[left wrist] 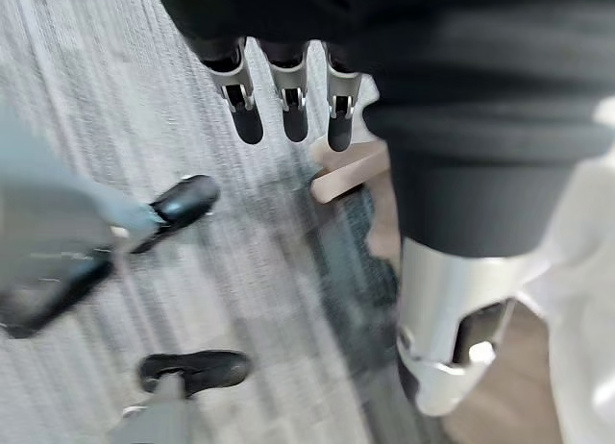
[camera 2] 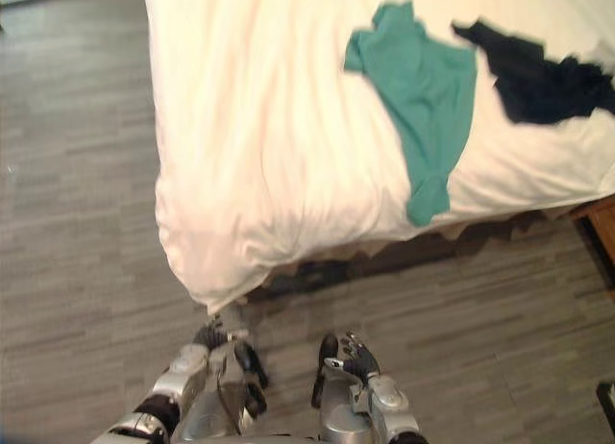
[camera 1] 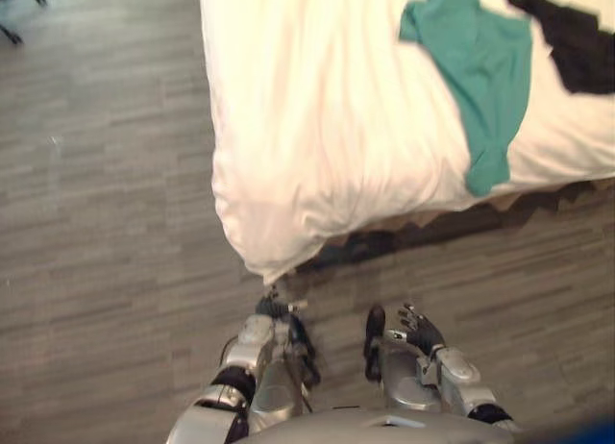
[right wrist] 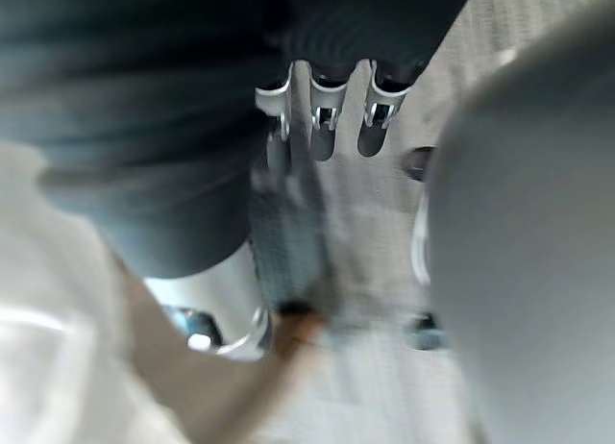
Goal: Tidy the bed and pick cloth on bed and put in laundry
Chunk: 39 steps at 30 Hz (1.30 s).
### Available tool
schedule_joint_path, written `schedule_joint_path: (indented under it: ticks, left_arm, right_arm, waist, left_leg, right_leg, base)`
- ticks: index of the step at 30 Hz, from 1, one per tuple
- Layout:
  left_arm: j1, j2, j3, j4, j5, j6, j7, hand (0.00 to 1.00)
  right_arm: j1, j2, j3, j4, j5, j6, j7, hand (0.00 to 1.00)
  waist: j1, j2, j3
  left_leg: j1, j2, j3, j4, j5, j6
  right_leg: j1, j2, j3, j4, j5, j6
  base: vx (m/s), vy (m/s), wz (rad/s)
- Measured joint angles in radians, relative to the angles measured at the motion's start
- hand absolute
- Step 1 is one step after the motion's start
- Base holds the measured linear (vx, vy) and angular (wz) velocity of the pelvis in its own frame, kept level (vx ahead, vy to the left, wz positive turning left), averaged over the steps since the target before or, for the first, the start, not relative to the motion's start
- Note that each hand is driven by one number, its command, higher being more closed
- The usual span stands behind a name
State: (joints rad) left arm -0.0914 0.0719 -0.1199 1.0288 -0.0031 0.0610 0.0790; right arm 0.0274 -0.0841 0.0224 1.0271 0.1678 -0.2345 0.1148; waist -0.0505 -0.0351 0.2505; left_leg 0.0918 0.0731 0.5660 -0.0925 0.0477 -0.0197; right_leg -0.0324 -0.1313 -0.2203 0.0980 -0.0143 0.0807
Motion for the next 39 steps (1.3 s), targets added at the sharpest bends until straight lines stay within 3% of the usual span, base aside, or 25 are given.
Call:
schedule_joint_path:
  ticks: [3,6,7,8,10,11,12,13,14,16,17,18,19,21,22,24,26,27,28,29,32,35,39]
  left_arm:
    - [0.028,0.013,-0.028,0.018,0.101,-0.002,-0.030,0.00]
    - [0.044,0.020,-0.046,0.021,0.110,-0.003,-0.035,0.00]
    - [0.037,0.020,-0.048,0.046,0.107,-0.003,-0.033,0.00]
    - [0.037,0.017,-0.049,0.057,0.101,-0.002,-0.029,0.00]
    - [0.042,0.000,-0.067,0.057,0.092,0.002,-0.026,0.00]
    - [0.042,0.004,-0.075,0.056,0.069,0.006,-0.019,0.00]
    - [0.043,0.011,-0.076,0.056,0.062,0.011,-0.011,0.00]
    - [0.044,0.023,-0.076,0.057,0.049,0.021,0.000,0.00]
    - [0.032,0.037,-0.076,0.057,0.022,0.037,0.016,0.00]
    - [0.015,0.032,-0.076,0.057,0.022,0.041,0.019,0.00]
    - [-0.002,0.029,-0.074,0.050,0.022,0.039,0.038,0.00]
    - [-0.008,0.011,-0.074,0.040,0.017,0.035,0.054,0.00]
    - [-0.006,0.001,-0.073,0.026,0.014,0.032,0.058,0.00]
    - [0.018,-0.026,-0.066,-0.029,0.011,0.011,0.060,0.00]
    - [0.033,-0.024,-0.065,-0.036,0.008,0.003,0.060,0.00]
    - [0.090,-0.010,-0.030,-0.033,-0.020,-0.030,0.059,0.00]
    - [0.115,0.005,-0.021,-0.031,-0.024,-0.069,0.047,0.00]
    - [0.117,0.006,-0.021,-0.030,-0.024,-0.082,0.043,0.00]
    - [0.122,0.015,-0.021,-0.021,-0.024,-0.110,0.033,0.00]
    - [0.124,0.021,-0.025,-0.022,-0.024,-0.132,0.029,0.00]
    - [0.090,0.028,-0.032,-0.021,-0.023,-0.176,0.003,0.00]
    - [0.090,0.015,-0.038,-0.010,-0.047,-0.191,0.007,0.00]
    - [0.098,0.020,-0.035,0.017,-0.098,-0.182,0.053,0.00]
  right_arm:
    - [0.034,0.009,-0.057,-0.006,0.014,-0.021,-0.011,0.00]
    - [0.053,0.005,-0.111,-0.010,0.003,-0.034,-0.008,0.00]
    - [0.066,-0.005,-0.144,-0.010,-0.009,-0.029,0.000,0.00]
    - [0.068,-0.008,-0.148,-0.008,-0.021,-0.024,0.003,0.00]
    - [0.082,-0.029,-0.166,-0.001,-0.034,-0.011,0.022,0.00]
    - [0.085,-0.042,-0.169,0.012,-0.033,-0.004,0.046,0.00]
    - [0.083,-0.043,-0.169,0.012,-0.033,0.003,0.055,0.00]
    - [0.087,-0.044,-0.168,0.012,-0.033,0.012,0.066,0.00]
    - [0.101,-0.043,-0.163,0.012,-0.032,0.022,0.079,0.00]
    - [0.104,-0.047,-0.168,0.010,-0.022,0.034,0.079,0.00]
    - [0.105,-0.045,-0.164,0.010,-0.009,0.046,0.078,0.00]
    - [0.101,-0.056,-0.151,0.011,0.007,0.063,0.078,0.00]
    - [0.084,-0.063,-0.145,0.010,0.017,0.071,0.075,0.00]
    - [0.064,-0.090,-0.131,0.012,0.046,0.092,0.069,0.00]
    - [0.062,-0.094,-0.132,0.010,0.046,0.090,0.069,0.00]
    - [0.057,-0.100,-0.127,0.006,0.044,0.079,0.077,0.00]
    - [0.066,-0.104,-0.118,0.008,0.044,0.052,0.081,0.00]
    - [0.067,-0.110,-0.114,0.009,0.043,0.045,0.083,0.00]
    - [0.079,-0.116,-0.111,0.021,0.042,0.033,0.091,0.00]
    - [0.115,-0.105,-0.110,0.017,0.042,0.015,0.101,0.00]
    - [0.138,-0.086,-0.114,0.020,0.063,0.005,0.101,0.00]
    - [0.149,-0.081,-0.114,0.024,0.065,-0.022,0.105,0.00]
    - [0.148,-0.072,-0.117,0.031,0.016,-0.019,0.089,0.00]
  waist:
    - [-0.014,-0.004,-0.025]
    - [-0.017,-0.004,-0.025]
    - [-0.035,0.007,-0.029]
    - [-0.043,0.017,-0.033]
    - [-0.052,0.048,-0.034]
    - [-0.042,0.062,-0.037]
    - [-0.040,0.067,-0.039]
    - [-0.045,0.076,-0.041]
    - [-0.052,0.076,-0.049]
    - [-0.065,0.085,-0.048]
    - [-0.066,0.085,-0.049]
    - [-0.060,0.095,-0.042]
    - [-0.058,0.103,-0.035]
    - [-0.031,0.122,-0.021]
    - [-0.022,0.129,-0.025]
    - [-0.010,0.139,-0.031]
    - [-0.010,0.146,-0.036]
    - [-0.009,0.155,-0.042]
    - [-0.009,0.157,-0.051]
    - [-0.024,0.140,-0.068]
    - [-0.023,0.118,-0.073]
    - [-0.018,0.115,-0.092]
    - [-0.015,0.099,-0.100]
  left_leg:
    - [0.058,-0.005,0.036,0.005,-0.036,-0.017]
    - [0.130,-0.001,0.130,0.045,-0.085,-0.041]
    - [0.152,0.020,0.201,0.087,-0.123,-0.055]
    - [0.157,0.032,0.228,0.098,-0.131,-0.057]
    - [0.190,0.066,0.332,0.117,-0.139,-0.063]
    - [0.224,0.102,0.441,0.173,-0.172,-0.085]
    - [0.238,0.117,0.466,0.201,-0.185,-0.092]
    - [0.251,0.132,0.467,0.235,-0.199,-0.098]
    - [0.263,0.165,0.459,0.284,-0.220,-0.112]
    - [0.250,0.235,0.420,0.389,-0.240,-0.116]
    - [0.206,0.300,0.344,0.546,-0.234,-0.105]
    - [0.133,0.345,0.197,0.718,-0.224,-0.068]
    - [0.093,0.339,0.111,0.772,-0.248,-0.075]
    - [-0.013,0.218,-0.165,0.804,-0.331,-0.075]
    - [-0.026,0.186,-0.208,0.773,-0.338,-0.075]
    - [-0.041,0.110,-0.364,0.573,-0.339,-0.068]
    - [-0.039,0.084,-0.463,0.418,-0.329,-0.055]
    - [-0.039,0.086,-0.483,0.361,-0.311,-0.049]
    - [-0.024,0.088,-0.458,0.327,-0.292,-0.077]
    - [-0.012,0.075,-0.424,0.307,-0.293,-0.067]
    - [0.030,0.038,-0.413,0.267,-0.291,-0.053]
    - [0.071,0.024,-0.411,0.218,-0.286,-0.046]
    - [0.099,0.015,-0.419,0.197,-0.286,-0.046]
  right_leg:
    - [0.007,-0.013,0.011,0.076,-0.051,-0.009]
    - [0.011,-0.016,0.015,0.132,-0.082,-0.052]
    - [0.012,0.000,0.020,0.119,-0.082,-0.110]
    - [0.012,0.006,0.017,0.109,-0.091,-0.145]
    - [0.014,-0.012,-0.093,0.122,-0.130,-0.229]
    - [0.019,-0.036,-0.189,0.122,-0.123,-0.219]
    - [0.024,-0.039,-0.215,0.114,-0.111,-0.201]
    - [0.033,-0.040,-0.249,0.100,-0.085,-0.163]
    - [0.049,-0.025,-0.281,0.074,0.000,-0.107]
    - [0.049,0.026,-0.241,0.045,0.013,-0.105]
    - [0.052,0.055,-0.189,0.019,0.012,-0.117]
    - [0.059,0.072,-0.129,-0.013,0.013,-0.134]
    - [0.059,0.081,-0.091,-0.018,0.013,-0.133]
    - [0.044,0.098,0.068,-0.025,0.021,-0.127]
    - [0.035,0.102,0.106,-0.029,0.023,-0.122]
    - [0.020,0.129,0.242,-0.067,0.034,-0.098]
    - [0.004,0.150,0.310,-0.089,0.054,-0.073]
    - [-0.003,0.160,0.321,-0.099,0.068,-0.065]
    - [0.001,0.159,0.339,-0.122,0.107,-0.054]
    - [0.017,0.139,0.331,-0.165,0.130,-0.033]
    - [0.039,0.100,0.320,-0.183,0.151,-0.023]
    - [0.058,0.095,0.315,-0.187,0.144,-0.019]
    - [0.061,0.096,0.296,-0.152,0.114,-0.018]
  base:
    - [0.06,0.041,-0.48]
    - [0.03,0.040,-1.09]
    - [0.03,0.013,-1.33]
    - [0.04,0.030,-1.34]
    - [0.07,0.043,-1.61]
    - [0.10,0.015,-2.27]
    - [0.15,-0.042,-2.25]
    - [0.22,-0.172,-1.94]
    - [0.24,-0.242,-1.84]
    - [0.21,-0.297,-1.20]
    - [0.20,-0.445,-1.10]
    - [0.17,-0.448,-1.22]
    - [0.07,-0.399,-1.51]
    - [-0.05,-0.277,-1.87]
    - [-0.04,-0.091,-2.16]
    - [0.09,0.133,-2.16]
    - [-0.02,0.134,-1.75]
    - [-0.10,0.168,-1.65]
    - [-0.01,0.226,-1.10]
    - [0.06,0.238,-0.89]
    - [0.11,0.179,-0.17]
    - [0.13,0.098,0.04]
    - [0.10,0.057,0.04]
